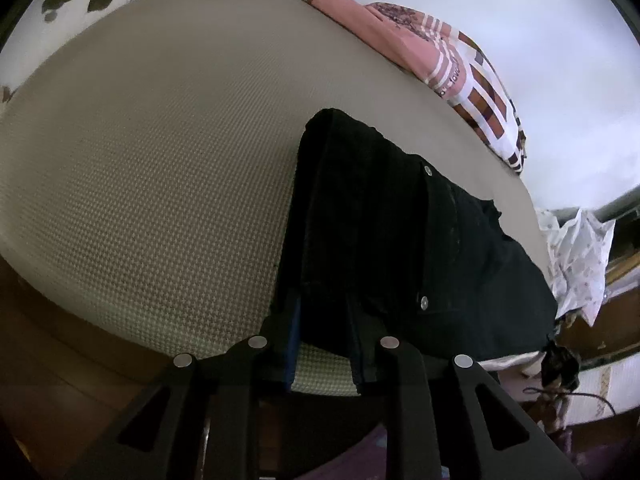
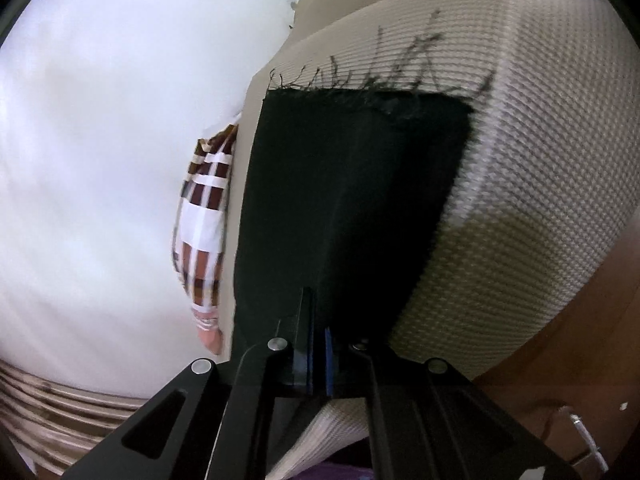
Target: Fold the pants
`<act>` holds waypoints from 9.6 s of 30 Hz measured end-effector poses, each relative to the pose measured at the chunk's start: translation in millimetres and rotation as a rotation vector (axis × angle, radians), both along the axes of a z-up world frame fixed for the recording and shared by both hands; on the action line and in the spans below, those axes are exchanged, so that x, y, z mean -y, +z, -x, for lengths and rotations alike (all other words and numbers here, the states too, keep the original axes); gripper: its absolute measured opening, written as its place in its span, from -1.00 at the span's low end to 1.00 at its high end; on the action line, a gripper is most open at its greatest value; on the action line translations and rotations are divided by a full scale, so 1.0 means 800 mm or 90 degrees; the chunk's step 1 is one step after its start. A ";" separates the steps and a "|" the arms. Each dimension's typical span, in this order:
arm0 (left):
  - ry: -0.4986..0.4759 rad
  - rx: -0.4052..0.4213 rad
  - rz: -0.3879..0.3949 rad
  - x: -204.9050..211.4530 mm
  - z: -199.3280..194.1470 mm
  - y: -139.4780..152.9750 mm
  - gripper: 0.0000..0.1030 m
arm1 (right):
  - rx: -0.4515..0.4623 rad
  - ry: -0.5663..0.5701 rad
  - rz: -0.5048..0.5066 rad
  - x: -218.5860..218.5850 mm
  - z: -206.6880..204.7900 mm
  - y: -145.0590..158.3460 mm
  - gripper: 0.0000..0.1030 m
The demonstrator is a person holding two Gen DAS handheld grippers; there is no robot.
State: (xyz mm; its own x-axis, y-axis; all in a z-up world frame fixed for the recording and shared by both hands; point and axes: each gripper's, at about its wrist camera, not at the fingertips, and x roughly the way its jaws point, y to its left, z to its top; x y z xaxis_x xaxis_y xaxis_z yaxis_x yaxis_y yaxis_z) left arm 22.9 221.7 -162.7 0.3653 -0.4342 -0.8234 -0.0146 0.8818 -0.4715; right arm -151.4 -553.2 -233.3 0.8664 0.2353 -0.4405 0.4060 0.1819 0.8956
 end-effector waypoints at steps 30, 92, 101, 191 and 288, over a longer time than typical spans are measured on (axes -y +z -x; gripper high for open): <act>-0.003 -0.003 0.002 0.007 0.004 -0.003 -0.42 | -0.060 -0.039 0.040 0.029 0.007 0.019 -0.96; 0.056 -0.027 -0.026 0.022 -0.001 -0.010 0.10 | -0.079 0.395 0.425 0.051 -0.181 0.097 -0.60; 0.053 -0.046 -0.040 0.029 -0.011 -0.009 0.12 | -0.124 0.277 0.913 -0.063 -0.095 0.136 -0.76; 0.096 0.019 0.069 0.007 0.008 -0.011 0.30 | -0.090 -0.026 0.267 0.047 0.049 0.099 -0.63; 0.110 -0.039 0.126 -0.024 0.041 0.019 0.38 | 0.066 0.736 0.693 -0.490 -0.431 0.070 -0.85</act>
State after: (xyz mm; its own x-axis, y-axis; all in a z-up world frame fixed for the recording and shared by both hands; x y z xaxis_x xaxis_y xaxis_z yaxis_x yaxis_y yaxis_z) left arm -9.8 241.1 -147.5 0.3999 -0.5239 -0.7520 -0.1915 0.7547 -0.6276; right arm 193.1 -161.5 -177.7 0.4884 0.3842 -0.7835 -0.4505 0.8800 0.1507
